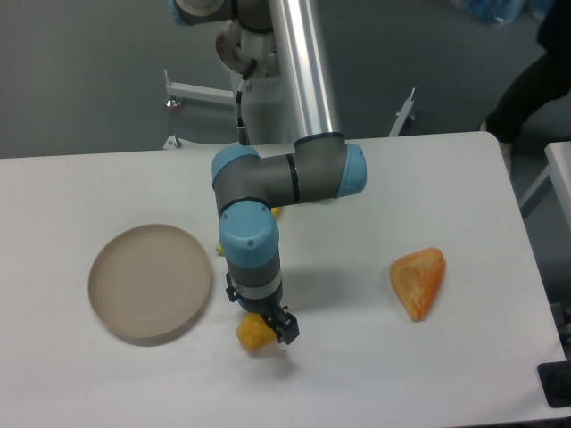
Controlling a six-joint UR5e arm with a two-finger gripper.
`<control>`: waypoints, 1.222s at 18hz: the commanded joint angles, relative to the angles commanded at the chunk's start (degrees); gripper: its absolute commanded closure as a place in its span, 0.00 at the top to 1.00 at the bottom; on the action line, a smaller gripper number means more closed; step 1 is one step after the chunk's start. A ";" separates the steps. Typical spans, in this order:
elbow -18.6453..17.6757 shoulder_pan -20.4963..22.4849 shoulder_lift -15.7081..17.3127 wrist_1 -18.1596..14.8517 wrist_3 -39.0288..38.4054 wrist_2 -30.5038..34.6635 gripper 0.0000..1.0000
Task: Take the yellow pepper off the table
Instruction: 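Lift the yellow pepper up and carry it toward the green pepper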
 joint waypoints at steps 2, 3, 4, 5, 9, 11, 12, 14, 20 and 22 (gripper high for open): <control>0.00 -0.09 -0.35 0.09 0.00 0.00 0.21; 0.00 -0.09 -0.35 0.09 -0.17 0.09 0.14; -0.17 -0.09 -0.18 0.00 -0.09 0.09 0.13; -0.35 0.09 0.61 0.00 0.00 0.17 0.13; -1.41 4.55 6.75 -6.91 0.70 -0.26 0.13; -1.23 8.33 10.53 -13.59 6.55 -0.35 0.13; -1.14 9.65 11.76 -15.71 9.72 -0.44 0.12; -0.97 12.65 13.88 -20.29 16.85 -0.61 0.12; -1.05 16.87 15.64 -21.97 29.77 -0.35 0.14; -1.40 17.40 15.47 -21.80 34.08 -0.61 0.15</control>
